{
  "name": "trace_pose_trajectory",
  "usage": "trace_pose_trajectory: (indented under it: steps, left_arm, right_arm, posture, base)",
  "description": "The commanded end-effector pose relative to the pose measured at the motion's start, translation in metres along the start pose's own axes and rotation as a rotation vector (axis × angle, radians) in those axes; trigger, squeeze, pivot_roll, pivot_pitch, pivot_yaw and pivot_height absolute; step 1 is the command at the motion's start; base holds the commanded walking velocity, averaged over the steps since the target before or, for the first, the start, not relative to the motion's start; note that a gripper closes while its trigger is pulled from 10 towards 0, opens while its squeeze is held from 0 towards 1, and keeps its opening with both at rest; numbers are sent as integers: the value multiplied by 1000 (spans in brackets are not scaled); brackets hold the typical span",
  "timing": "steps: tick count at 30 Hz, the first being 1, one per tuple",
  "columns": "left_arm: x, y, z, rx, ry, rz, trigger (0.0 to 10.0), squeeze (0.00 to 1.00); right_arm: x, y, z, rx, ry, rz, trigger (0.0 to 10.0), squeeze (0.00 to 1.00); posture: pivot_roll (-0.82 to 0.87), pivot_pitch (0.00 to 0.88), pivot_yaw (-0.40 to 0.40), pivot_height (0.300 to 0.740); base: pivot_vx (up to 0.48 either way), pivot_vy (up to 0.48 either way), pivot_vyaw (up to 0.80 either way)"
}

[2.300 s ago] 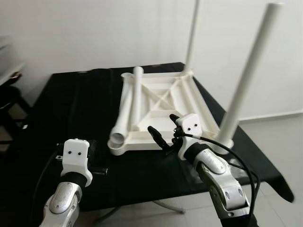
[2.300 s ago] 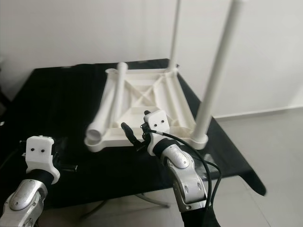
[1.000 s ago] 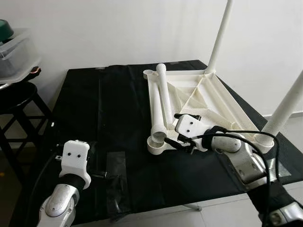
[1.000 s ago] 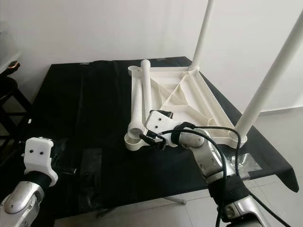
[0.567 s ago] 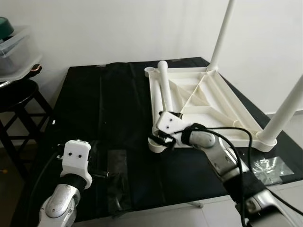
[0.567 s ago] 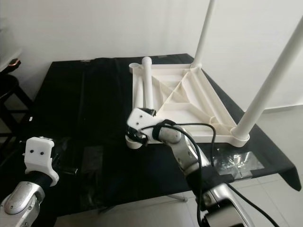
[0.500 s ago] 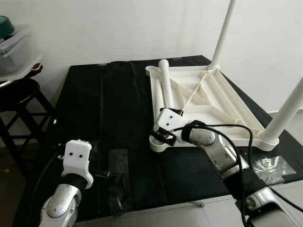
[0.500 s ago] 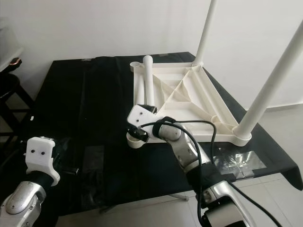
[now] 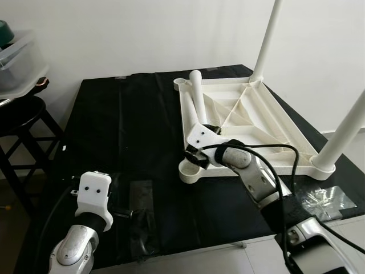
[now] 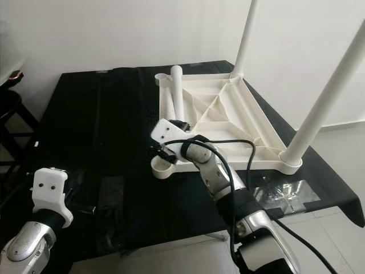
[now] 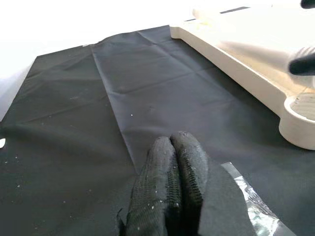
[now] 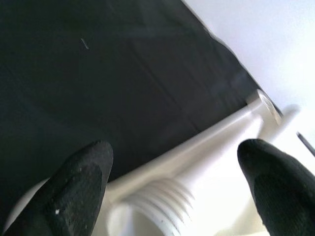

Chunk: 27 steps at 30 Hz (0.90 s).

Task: Building children table

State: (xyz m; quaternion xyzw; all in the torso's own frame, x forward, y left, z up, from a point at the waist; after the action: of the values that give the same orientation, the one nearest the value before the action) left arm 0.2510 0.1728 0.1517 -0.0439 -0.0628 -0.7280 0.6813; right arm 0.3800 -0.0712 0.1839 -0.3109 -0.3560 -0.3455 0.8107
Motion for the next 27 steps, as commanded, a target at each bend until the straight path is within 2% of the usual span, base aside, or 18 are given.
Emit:
trace_pose_trajectory:
  steps: [1, 4, 7, 12, 23, 25, 27]
  left_arm:
    - [0, -1, 1, -8, 13, -9, 10000, 0]
    - [1, -1, 0, -9, 10, -9, 10000, 0]
    - [1, -1, -1, -10, 7, -9, 10000, 0]
    - [1, 0, -1, -11, 4, -9, 10000, 0]
    - [1, 1, -1, -9, 2, -5, 10000, 0]
    - [0, 1, -1, -9, 1, -4, 10000, 0]
    - [0, 1, -1, -8, 1, -2, 10000, 0]
  right_arm:
    - [-3, -1, 8, 50, 61, 28, 10000, 0]
    - [-18, -7, 19, 134, 83, 161, 10000, 0]
    - [-25, -14, 18, 147, 45, 234, 10000, 0]
    - [-27, -23, 11, 128, -3, 306, 10000, 0]
    - [-8, -34, -6, 55, -47, 316, 10000, 0]
    - [-5, -34, -10, 29, -51, 304, 10000, 0]
    - [4, -30, -19, -46, -63, 241, 10000, 0]
  posture:
    - [53, 62, 17, 740]
    - [31, 62, 12, 740]
    - [30, 61, 11, 740]
    - [28, 61, 12, 740]
    - [28, 59, 9, 740]
    - [27, 59, 10, 740]
    - [35, 60, 13, 740]
  base:
    - [0, 0, 0]
    - [0, 0, 0]
    - [0, 0, 0]
    - [0, 0, 0]
    - [0, 0, 0]
    - [0, 0, 0]
    - [0, 0, 0]
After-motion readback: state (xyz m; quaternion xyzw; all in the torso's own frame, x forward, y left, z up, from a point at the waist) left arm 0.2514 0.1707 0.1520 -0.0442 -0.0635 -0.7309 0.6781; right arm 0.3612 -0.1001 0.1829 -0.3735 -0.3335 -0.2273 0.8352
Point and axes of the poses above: a point about 5 cm out from each wrist's last joint towards the gripper, its own y axis pointing out of the wrist towards the gripper, its own z axis along the axis of the wrist's last joint, x = y × z, the point moved 3 cm from there along y, pointing out of the wrist towards the gripper, and after that the axes turned 15 degrees about -y, right-handed, at the moved point
